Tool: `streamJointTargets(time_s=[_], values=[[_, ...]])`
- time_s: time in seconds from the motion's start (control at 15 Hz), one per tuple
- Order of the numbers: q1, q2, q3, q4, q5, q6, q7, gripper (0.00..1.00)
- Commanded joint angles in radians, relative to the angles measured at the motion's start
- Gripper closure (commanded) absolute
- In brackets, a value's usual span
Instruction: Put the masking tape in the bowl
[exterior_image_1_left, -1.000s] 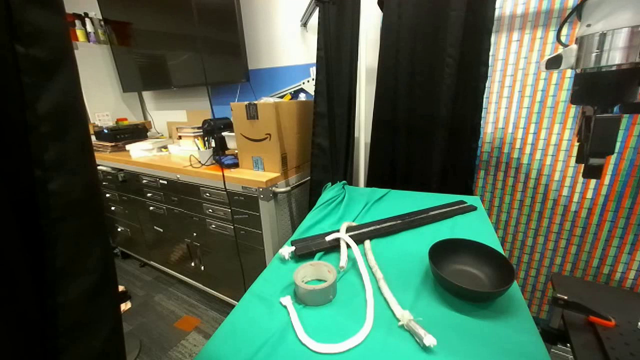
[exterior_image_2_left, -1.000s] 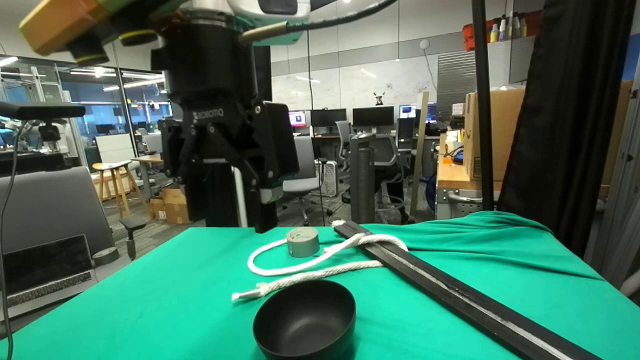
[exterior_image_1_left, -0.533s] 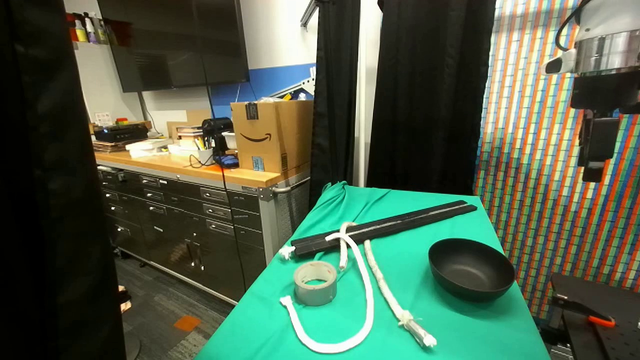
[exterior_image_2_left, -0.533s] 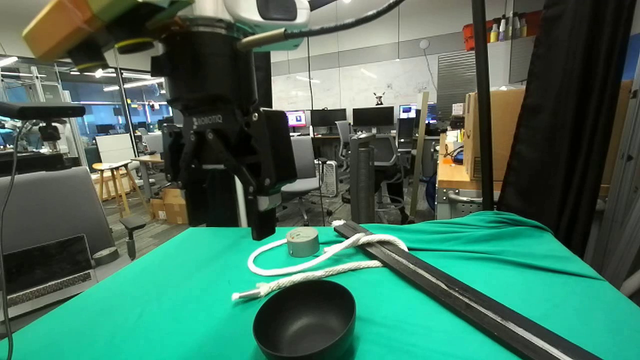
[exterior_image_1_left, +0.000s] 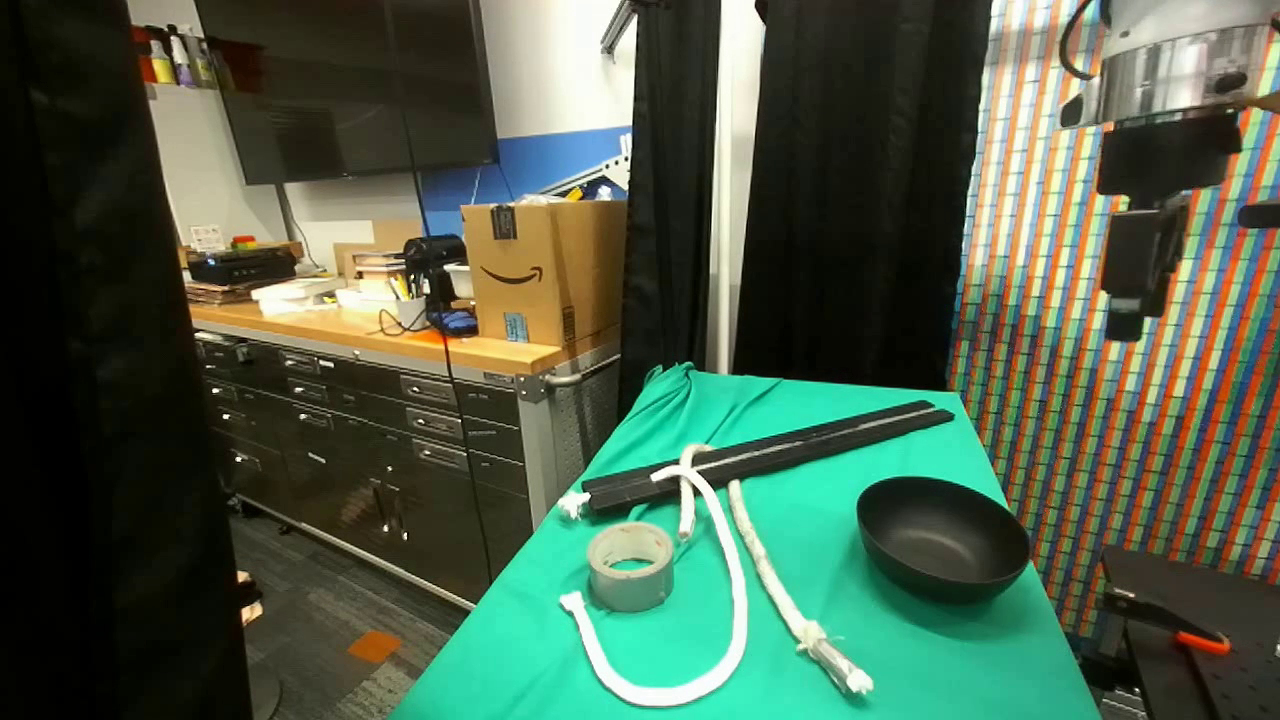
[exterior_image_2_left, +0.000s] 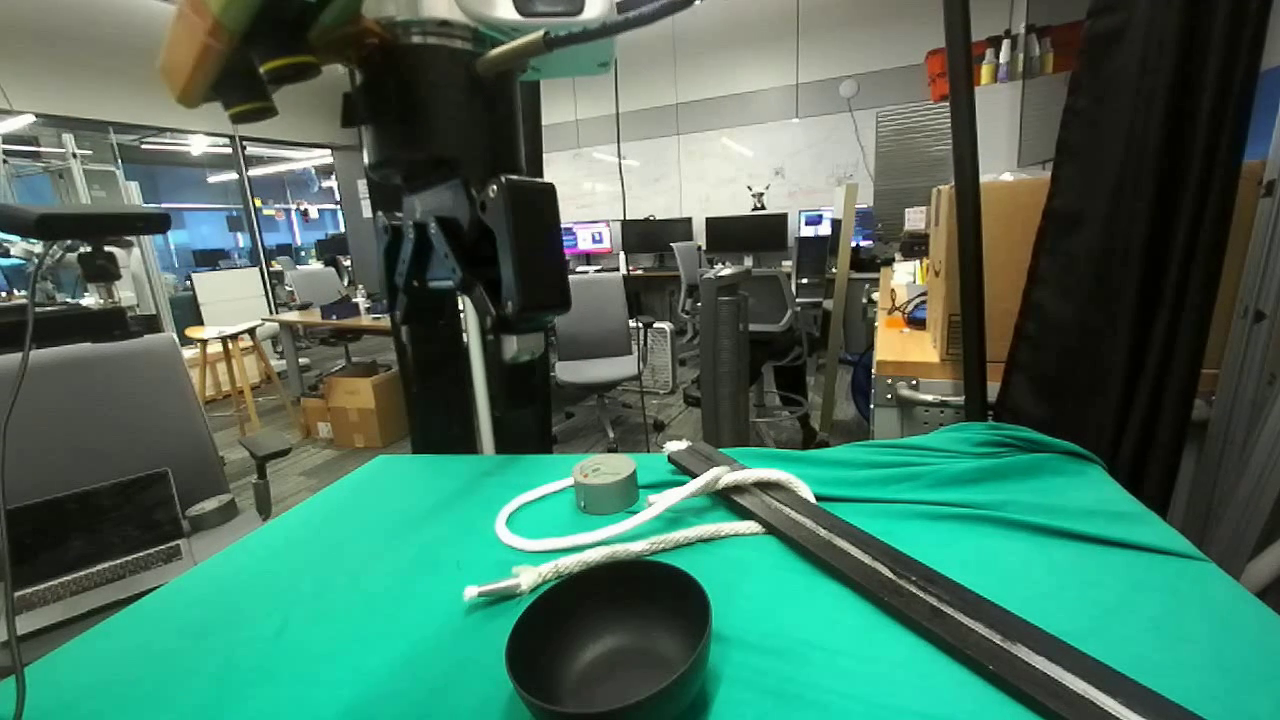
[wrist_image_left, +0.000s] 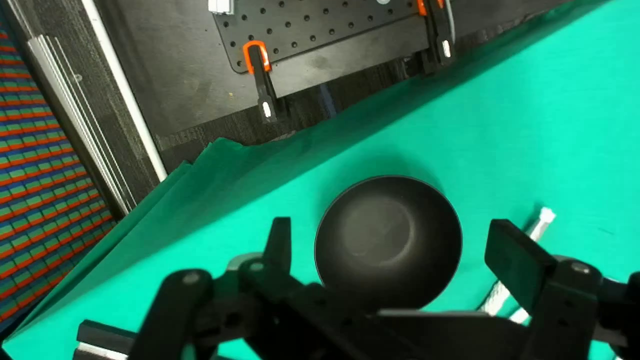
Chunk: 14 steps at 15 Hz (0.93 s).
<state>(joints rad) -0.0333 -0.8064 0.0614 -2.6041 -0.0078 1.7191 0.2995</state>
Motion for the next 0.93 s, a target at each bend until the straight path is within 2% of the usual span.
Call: streamJointTargets(time_s=[0.0, 0.4, 0.87], values=[[-0.032, 0.178, 0.064, 0.175, 0.083, -0.005, 0.165, 0.00], [-0.019, 0.373, 0.136, 0.377, 0.138, 0.012, 0.403, 0.00], [0.003, 0.509, 0.131, 0.457, 0.126, 0.116, 0.564, 0.00]])
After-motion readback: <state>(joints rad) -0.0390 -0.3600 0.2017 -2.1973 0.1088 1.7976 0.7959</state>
